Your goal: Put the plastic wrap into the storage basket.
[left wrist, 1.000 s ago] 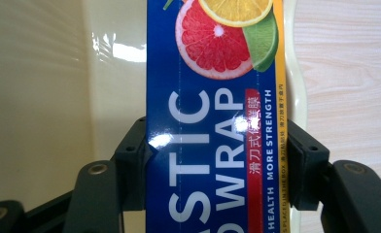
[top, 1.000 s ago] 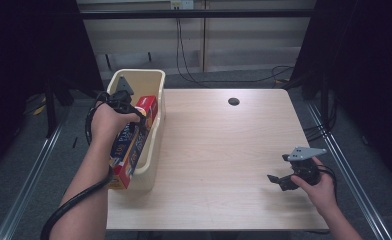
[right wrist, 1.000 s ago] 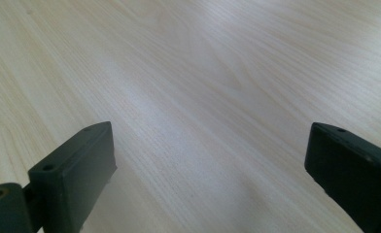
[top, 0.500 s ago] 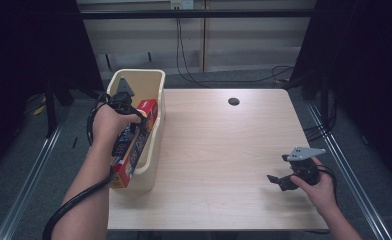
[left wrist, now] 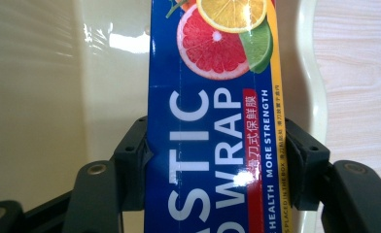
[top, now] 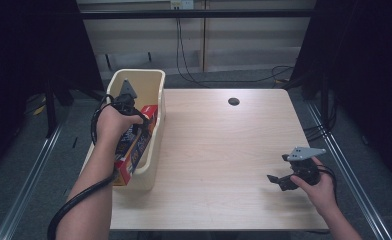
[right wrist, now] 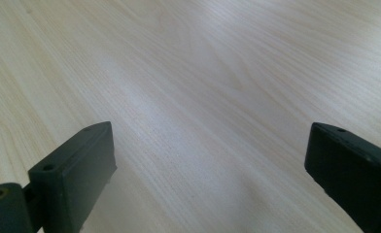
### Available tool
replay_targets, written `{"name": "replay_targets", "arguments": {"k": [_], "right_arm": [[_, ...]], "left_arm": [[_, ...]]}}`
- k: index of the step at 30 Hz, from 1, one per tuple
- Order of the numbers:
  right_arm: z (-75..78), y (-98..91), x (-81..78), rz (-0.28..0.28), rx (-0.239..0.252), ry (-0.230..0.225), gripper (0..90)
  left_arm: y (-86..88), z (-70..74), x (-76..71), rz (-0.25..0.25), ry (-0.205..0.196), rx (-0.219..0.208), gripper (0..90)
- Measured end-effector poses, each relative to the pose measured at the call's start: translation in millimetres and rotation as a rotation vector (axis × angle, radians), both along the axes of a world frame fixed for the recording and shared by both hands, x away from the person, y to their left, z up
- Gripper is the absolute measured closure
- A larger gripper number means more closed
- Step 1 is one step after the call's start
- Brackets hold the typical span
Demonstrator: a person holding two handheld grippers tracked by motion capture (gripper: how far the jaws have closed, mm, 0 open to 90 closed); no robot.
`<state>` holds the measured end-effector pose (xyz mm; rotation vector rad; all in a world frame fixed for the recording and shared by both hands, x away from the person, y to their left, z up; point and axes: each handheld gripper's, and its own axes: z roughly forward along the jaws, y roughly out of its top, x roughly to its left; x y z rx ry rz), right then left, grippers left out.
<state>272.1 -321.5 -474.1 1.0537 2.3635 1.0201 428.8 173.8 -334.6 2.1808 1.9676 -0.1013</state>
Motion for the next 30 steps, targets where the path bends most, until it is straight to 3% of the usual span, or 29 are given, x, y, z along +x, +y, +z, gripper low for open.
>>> {"name": "replay_targets", "arguments": {"k": [30], "right_arm": [[1.0,-0.5,0.0,0.0,-0.001,-0.004,4.2]], "left_arm": [[-1.4,-12.8,3.8,0.014,0.023,-0.002,39.7]]}}
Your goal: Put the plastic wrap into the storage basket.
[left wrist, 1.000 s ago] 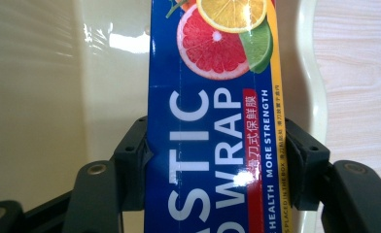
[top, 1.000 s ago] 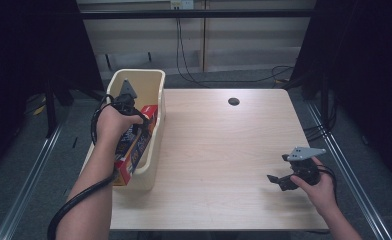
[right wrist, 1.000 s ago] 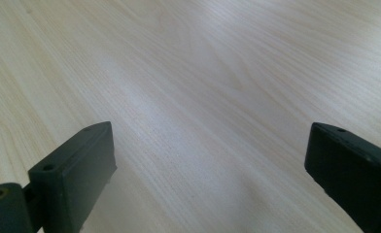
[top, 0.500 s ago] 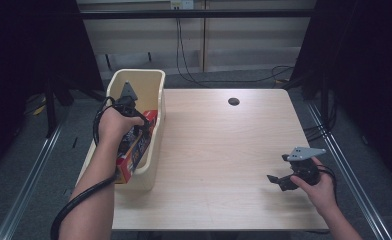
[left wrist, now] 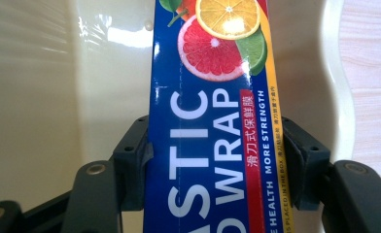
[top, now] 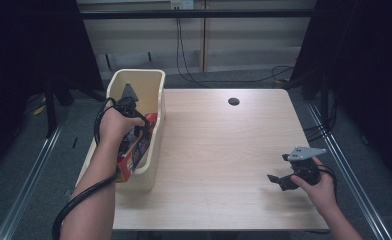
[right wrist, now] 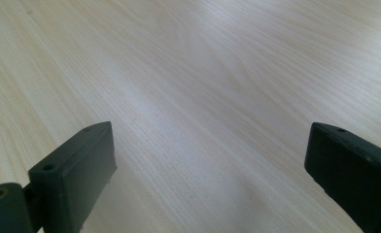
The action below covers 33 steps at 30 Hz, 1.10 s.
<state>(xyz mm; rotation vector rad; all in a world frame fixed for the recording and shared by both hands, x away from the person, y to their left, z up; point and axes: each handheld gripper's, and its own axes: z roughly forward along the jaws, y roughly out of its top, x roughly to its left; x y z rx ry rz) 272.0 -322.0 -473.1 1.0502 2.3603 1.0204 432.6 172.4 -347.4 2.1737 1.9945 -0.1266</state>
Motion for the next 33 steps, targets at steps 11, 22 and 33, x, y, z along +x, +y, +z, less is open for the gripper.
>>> {"name": "replay_targets", "arguments": {"k": [11,22,33], "right_arm": [[-0.1,0.3,0.0,0.003,-0.004,-0.002,4.2],[0.1,1.0,0.2,0.006,-0.005,-0.002,4.2],[0.5,3.0,0.0,0.007,-0.006,-0.002,4.2]], "left_arm": [[0.0,-3.0,1.4,0.006,0.016,0.008,39.4],[5.3,11.5,-1.0,0.025,-0.036,-0.037,37.1],[-0.1,31.0,-1.4,0.003,-0.109,-0.065,22.3]]}}
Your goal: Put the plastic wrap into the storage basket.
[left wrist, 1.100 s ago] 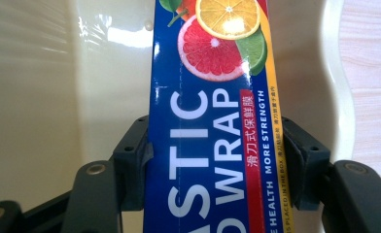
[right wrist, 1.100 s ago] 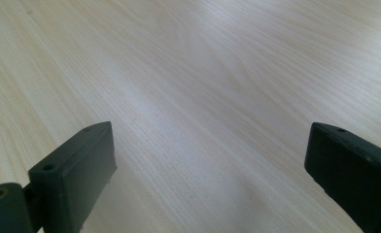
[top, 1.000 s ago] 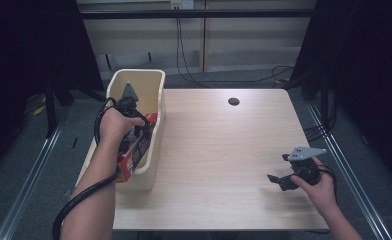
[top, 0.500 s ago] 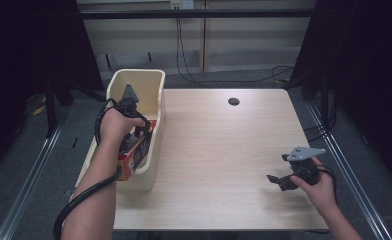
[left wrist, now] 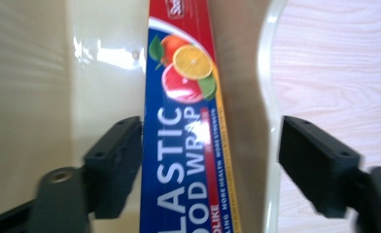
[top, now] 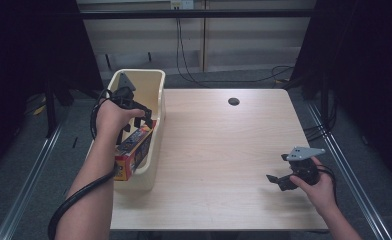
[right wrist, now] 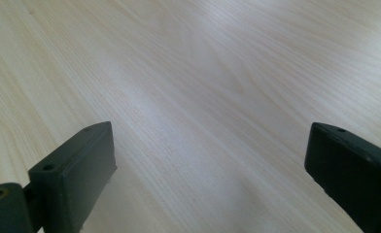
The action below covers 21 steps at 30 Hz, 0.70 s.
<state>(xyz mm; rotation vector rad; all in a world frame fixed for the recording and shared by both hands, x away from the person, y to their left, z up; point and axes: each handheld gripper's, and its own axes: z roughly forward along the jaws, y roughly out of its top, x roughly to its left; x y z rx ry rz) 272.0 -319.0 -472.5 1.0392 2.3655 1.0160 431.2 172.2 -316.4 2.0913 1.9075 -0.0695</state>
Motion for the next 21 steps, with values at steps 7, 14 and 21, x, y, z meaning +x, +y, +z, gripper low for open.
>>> {"name": "replay_targets", "arguments": {"k": [7,14,21], "right_arm": [[-0.1,0.5,0.1,-0.002,-0.006,0.0,4.2],[-0.1,0.8,-0.1,0.002,-0.004,0.004,4.2],[0.7,0.7,-0.4,0.001,-0.003,0.002,4.2]], "left_arm": [[-6.7,9.0,-1.2,-0.042,-0.048,-0.031,14.7],[-13.5,13.4,-2.5,-0.063,-0.066,-0.04,13.6],[-27.8,19.3,-4.1,-0.103,-0.079,-0.054,13.7]]}}
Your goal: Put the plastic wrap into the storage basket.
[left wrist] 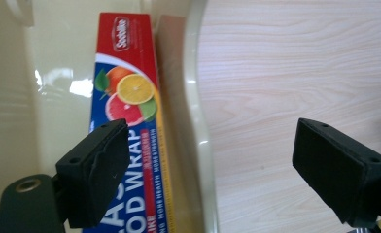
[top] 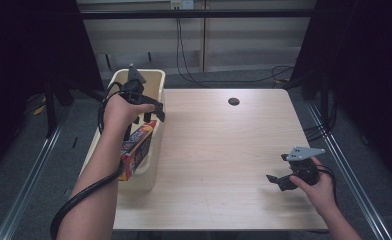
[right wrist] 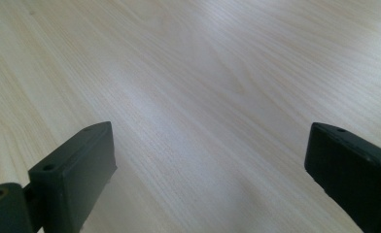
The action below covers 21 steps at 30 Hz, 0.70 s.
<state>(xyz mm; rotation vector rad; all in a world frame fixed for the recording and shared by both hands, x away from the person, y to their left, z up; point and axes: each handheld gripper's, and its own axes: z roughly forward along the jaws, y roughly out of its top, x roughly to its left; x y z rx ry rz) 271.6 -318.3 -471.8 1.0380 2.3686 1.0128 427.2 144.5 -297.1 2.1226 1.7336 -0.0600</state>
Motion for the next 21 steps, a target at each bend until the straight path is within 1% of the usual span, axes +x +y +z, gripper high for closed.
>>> {"name": "replay_targets", "arguments": {"k": [3,6,8,12,15,16,17,21], "right_arm": [[-0.6,1.2,-0.2,0.003,-0.001,0.002,4.2],[-0.6,1.4,-0.3,0.004,0.001,0.003,4.2],[-0.7,1.3,-0.2,0.002,-0.001,-0.002,4.2],[-0.6,1.1,0.3,0.001,0.002,-0.002,4.2],[-0.1,1.1,0.7,0.001,0.005,-0.001,4.2],[0.0,1.1,0.8,0.001,0.005,-0.001,4.2],[0.0,1.2,0.9,0.001,0.005,-0.002,4.2],[-0.3,1.4,1.5,0.006,0.003,-0.003,4.2]], "left_arm": [[-9.8,1.1,-1.7,-0.03,-0.003,-0.011,13.6],[-17.7,2.3,-3.3,-0.054,-0.016,0.0,13.0],[-22.6,2.7,-4.0,-0.062,-0.023,-0.011,13.0],[-31.5,-1.0,-3.8,-0.083,-0.021,-0.01,13.0],[-38.7,-4.1,-3.3,-0.099,-0.019,-0.022,13.1],[-41.6,-5.4,-3.3,-0.097,-0.022,-0.027,13.1],[-43.7,-6.4,-2.9,-0.109,-0.021,-0.033,13.1],[-54.5,-9.1,-3.6,-0.127,-0.019,-0.033,13.1]]}}
